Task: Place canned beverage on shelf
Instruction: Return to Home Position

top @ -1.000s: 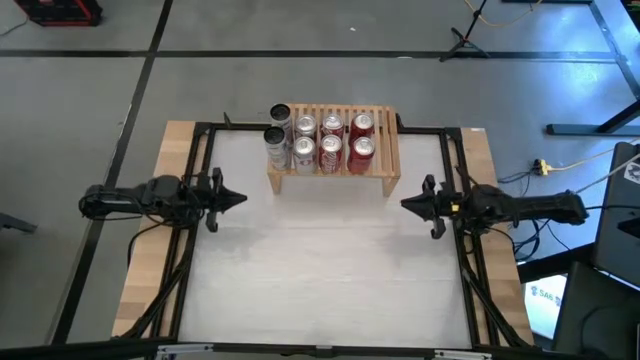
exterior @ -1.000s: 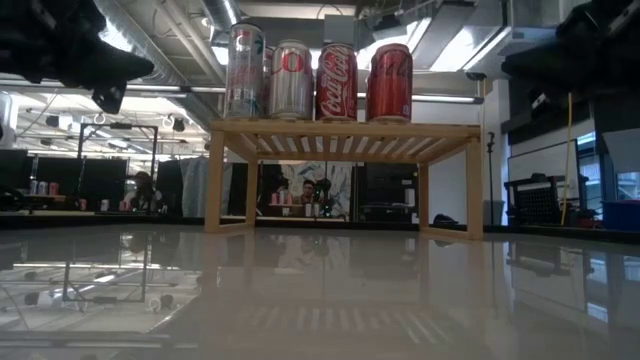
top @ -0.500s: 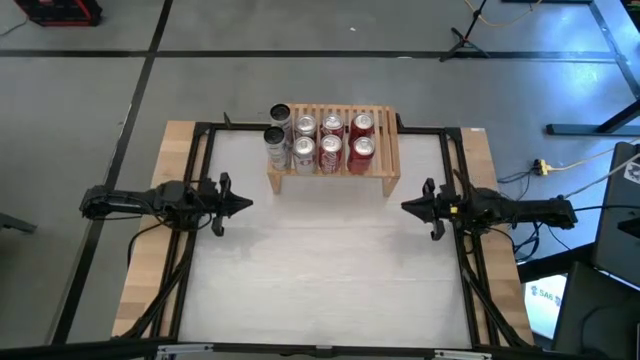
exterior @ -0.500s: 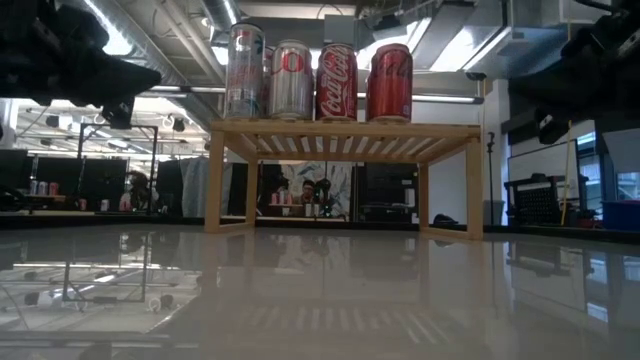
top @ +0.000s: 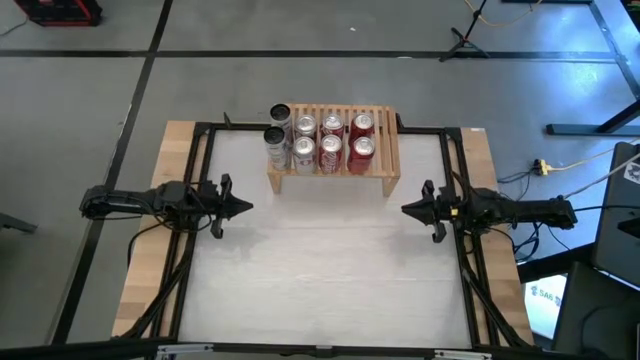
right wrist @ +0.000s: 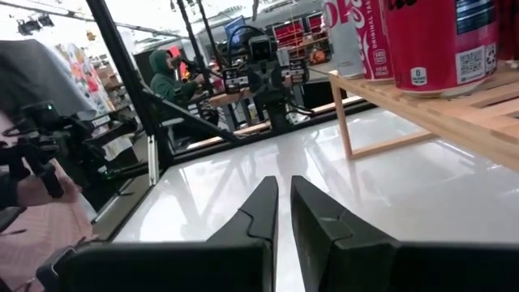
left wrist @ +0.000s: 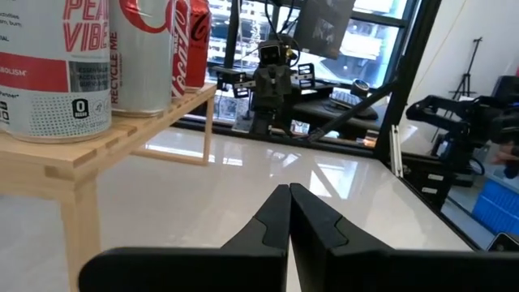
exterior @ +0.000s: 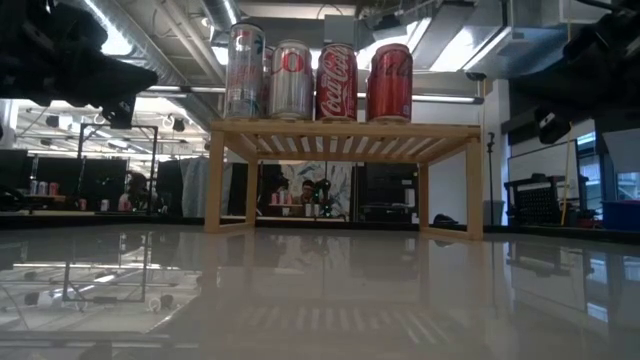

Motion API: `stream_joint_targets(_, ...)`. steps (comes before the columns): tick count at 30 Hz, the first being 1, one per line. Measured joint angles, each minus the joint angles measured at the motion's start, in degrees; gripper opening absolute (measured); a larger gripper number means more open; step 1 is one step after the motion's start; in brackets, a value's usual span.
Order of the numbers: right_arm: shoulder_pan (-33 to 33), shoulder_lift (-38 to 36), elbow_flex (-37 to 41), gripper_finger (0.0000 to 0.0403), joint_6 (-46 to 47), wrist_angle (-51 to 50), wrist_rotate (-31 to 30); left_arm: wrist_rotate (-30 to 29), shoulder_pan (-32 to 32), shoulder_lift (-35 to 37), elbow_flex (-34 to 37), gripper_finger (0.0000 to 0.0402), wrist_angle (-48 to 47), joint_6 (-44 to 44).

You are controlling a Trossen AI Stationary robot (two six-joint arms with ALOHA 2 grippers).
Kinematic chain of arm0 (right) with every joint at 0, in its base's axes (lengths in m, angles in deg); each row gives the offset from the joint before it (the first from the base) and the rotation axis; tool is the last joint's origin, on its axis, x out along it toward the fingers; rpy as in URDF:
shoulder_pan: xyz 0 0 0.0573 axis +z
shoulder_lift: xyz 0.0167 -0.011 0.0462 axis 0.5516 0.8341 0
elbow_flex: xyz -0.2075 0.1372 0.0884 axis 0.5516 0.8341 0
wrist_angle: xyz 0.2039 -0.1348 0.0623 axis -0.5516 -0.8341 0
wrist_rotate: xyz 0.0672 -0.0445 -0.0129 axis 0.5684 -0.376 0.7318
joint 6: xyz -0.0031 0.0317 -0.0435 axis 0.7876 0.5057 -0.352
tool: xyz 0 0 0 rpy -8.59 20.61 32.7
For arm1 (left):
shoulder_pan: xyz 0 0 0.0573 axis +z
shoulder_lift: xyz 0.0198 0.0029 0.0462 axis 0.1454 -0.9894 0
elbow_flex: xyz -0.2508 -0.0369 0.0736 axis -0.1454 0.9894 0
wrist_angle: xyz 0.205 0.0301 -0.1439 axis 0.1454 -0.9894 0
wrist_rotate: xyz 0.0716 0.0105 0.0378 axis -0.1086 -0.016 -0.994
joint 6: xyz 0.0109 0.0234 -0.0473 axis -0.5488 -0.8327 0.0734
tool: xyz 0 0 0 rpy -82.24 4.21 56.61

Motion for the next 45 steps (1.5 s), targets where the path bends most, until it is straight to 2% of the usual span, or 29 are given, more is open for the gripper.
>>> stream_joint_targets(16,-0.07,0.00,0.00,0.0026,-6.61,-0.45,1.84,0.03,0.00,0.00,0.00,0.0000,-0.02,0.01)
stream_joint_targets(45,0.00,0.09,0.02,0.0026,-6.62,-0.55,1.88,0.03,0.00,-0.02,0.00,0.0000,-0.02,0.00)
